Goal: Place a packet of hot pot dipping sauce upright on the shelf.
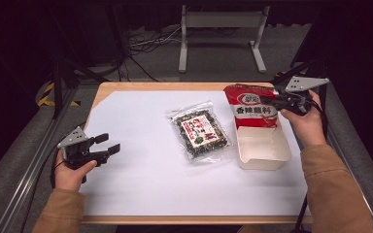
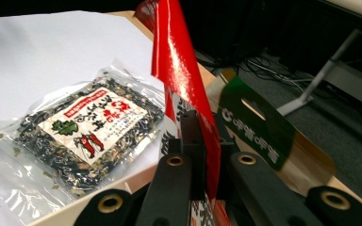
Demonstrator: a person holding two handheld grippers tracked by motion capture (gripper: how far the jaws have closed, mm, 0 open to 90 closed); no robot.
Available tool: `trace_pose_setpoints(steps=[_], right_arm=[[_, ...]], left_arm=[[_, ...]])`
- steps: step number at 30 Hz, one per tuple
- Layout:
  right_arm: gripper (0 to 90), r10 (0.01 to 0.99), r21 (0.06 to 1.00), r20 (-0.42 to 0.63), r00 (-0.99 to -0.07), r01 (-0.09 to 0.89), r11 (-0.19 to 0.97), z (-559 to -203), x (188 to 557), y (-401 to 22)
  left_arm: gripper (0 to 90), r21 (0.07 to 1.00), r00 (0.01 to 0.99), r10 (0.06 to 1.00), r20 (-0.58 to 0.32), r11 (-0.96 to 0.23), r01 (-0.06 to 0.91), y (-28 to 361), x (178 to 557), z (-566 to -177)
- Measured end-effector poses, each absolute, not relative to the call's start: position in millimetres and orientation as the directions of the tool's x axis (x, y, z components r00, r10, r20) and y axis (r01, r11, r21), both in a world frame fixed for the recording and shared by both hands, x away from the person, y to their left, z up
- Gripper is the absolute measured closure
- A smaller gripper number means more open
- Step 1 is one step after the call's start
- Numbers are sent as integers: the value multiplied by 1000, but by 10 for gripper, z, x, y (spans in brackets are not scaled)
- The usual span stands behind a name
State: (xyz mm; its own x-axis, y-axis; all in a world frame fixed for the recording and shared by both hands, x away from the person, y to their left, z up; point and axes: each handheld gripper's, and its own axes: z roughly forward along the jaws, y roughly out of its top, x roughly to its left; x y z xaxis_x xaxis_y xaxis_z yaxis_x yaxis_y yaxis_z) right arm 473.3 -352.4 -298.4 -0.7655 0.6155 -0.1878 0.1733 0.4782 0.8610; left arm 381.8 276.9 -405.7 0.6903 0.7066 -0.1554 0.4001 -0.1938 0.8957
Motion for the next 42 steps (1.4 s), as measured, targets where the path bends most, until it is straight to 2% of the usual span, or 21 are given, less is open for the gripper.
trace_pose_setpoints(steps=[22, 29, 33, 38, 42], right_arm=[[894, 753, 861, -74, -654, 339, 379, -3225, 4674, -3784], [870, 761, 870, -61, -646, 338, 358, -3196, 4660, -3767], [721, 771, 892, -72, -633, 305, 334, -3159, 4623, -3744], [523, 787, 917, -35, -616, 294, 271, -3124, 4567, -3732], [439, 794, 924, -51, -606, 272, 267, -3070, 4491, -3704]], left_arm=[[301, 894, 699, 696, -161, -198, 402, 2723, 3857, -4050], [300, 895, 706, 692, -152, -206, 395, 2696, 3885, -4053], [298, 893, 711, 686, -154, -211, 397, 2663, 3904, -4051], [292, 894, 720, 678, -147, -221, 390, 2628, 3933, -4047], [274, 893, 725, 671, -154, -220, 393, 2581, 3950, -4033]])
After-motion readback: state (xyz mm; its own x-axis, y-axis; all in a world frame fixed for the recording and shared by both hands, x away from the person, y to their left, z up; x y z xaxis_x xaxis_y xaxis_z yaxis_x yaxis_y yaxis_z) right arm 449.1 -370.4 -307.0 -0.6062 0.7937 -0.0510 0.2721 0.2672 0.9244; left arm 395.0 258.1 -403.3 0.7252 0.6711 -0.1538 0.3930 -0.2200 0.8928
